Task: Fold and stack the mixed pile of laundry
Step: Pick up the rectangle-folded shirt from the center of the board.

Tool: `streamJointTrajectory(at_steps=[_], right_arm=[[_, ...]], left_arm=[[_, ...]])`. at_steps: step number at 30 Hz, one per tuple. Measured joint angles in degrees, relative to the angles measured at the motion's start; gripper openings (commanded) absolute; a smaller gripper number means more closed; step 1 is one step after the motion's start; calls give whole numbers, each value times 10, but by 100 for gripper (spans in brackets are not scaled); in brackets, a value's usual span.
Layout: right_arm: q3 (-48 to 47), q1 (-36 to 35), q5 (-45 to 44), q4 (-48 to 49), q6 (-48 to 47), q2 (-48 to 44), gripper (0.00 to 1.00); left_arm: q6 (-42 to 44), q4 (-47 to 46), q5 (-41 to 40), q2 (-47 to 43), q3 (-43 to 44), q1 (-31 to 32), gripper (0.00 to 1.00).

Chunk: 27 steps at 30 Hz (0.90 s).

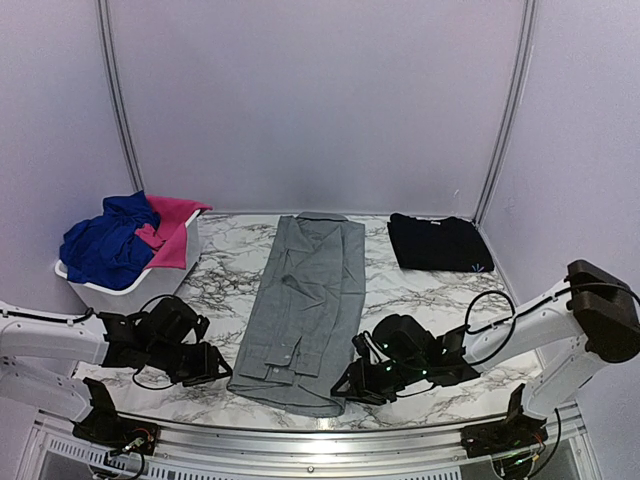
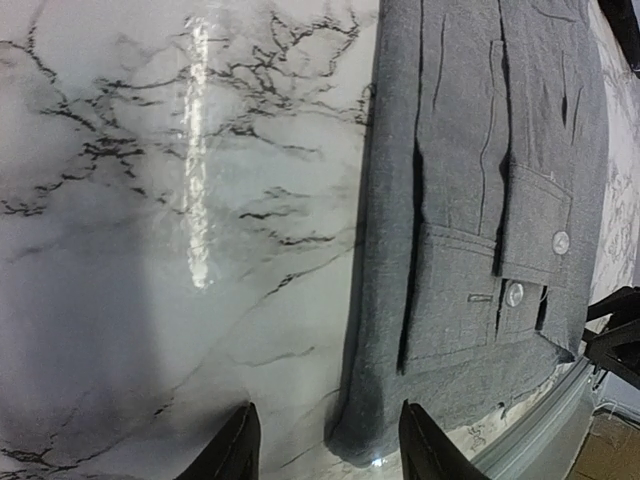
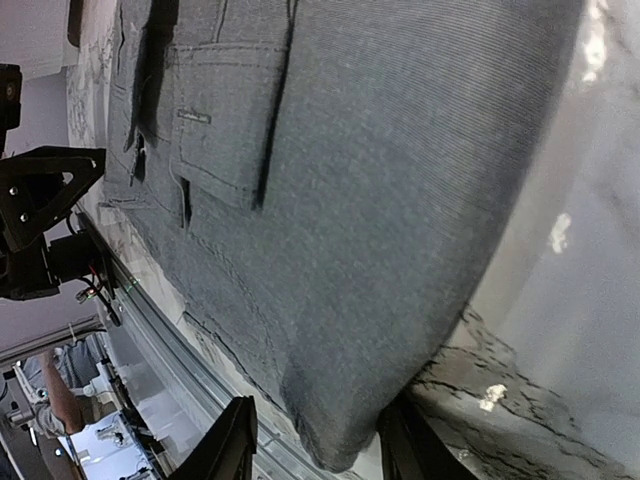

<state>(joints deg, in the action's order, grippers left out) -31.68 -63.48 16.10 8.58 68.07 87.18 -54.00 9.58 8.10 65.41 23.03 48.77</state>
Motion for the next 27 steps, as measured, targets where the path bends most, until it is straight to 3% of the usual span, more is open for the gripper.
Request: streamJointTrajectory(at_steps=[7, 12, 16, 27], right_arm=[[-5, 0, 14, 45, 9, 32, 28], [-3, 0, 18, 46, 11, 39, 0], [8, -1, 25, 45, 12, 30, 0], [42, -52, 22, -13, 24, -105, 0]], left_arm=[[-7, -60, 19, 25, -7, 8, 39], [-18, -88, 23, 31, -20, 35, 17], [-40, -94, 22, 11, -42, 64, 0], [-164, -79, -17, -143, -83, 210, 0]])
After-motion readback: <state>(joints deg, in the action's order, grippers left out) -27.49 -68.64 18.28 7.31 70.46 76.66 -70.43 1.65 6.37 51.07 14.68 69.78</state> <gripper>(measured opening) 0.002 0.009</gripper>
